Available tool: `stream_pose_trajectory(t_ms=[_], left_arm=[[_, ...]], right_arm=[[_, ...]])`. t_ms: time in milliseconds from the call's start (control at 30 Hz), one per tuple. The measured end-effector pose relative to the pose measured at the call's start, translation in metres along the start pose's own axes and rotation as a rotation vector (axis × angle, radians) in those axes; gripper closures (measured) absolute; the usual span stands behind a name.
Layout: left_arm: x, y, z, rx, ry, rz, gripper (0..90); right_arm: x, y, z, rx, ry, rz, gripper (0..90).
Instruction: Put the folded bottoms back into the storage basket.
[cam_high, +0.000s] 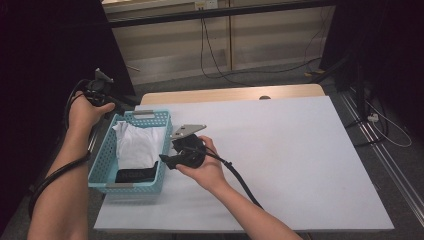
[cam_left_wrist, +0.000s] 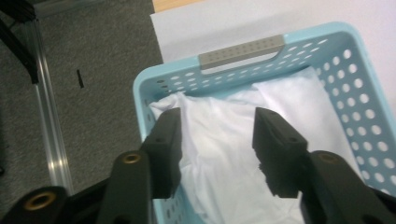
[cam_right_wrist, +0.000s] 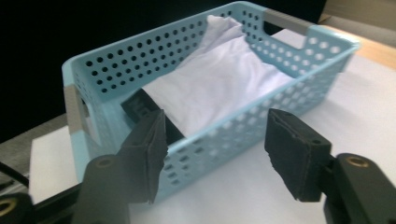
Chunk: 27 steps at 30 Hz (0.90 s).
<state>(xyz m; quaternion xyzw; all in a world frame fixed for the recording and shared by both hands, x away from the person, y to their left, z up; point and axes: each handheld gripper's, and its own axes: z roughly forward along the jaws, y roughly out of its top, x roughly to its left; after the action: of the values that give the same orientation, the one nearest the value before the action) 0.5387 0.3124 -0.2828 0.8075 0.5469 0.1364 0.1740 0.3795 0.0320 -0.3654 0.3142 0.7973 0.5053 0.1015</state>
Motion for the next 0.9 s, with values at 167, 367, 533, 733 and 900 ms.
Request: stream_pose_trajectory(t_ms=[167, 367, 533, 733, 900], left_arm=[[-0.007, -0.011, 0.002, -0.016, -0.018, 0.006, 44.2], [-0.014, -0.027, 0.014, 0.004, -0.045, 0.017, 42.0], [-0.017, -0.038, 0.028, 0.015, -0.061, 0.009, 40.5], [-0.021, -0.044, 0.040, 0.008, -0.072, -0.008, 35.8], [-0.026, -0.048, 0.050, 0.009, -0.082, -0.002, 35.4]], right_arm=[[-0.013, -0.006, -0.018, -0.019, -0.032, 0.003, 30.3], [-0.023, -0.017, -0.030, -0.010, -0.050, 0.002, 25.9], [-0.033, -0.026, -0.037, 0.001, -0.073, 0.029, 24.2], [-0.044, -0.035, -0.046, 0.005, -0.094, 0.032, 21.9], [-0.053, -0.042, -0.050, 0.024, -0.114, 0.040, 20.4]])
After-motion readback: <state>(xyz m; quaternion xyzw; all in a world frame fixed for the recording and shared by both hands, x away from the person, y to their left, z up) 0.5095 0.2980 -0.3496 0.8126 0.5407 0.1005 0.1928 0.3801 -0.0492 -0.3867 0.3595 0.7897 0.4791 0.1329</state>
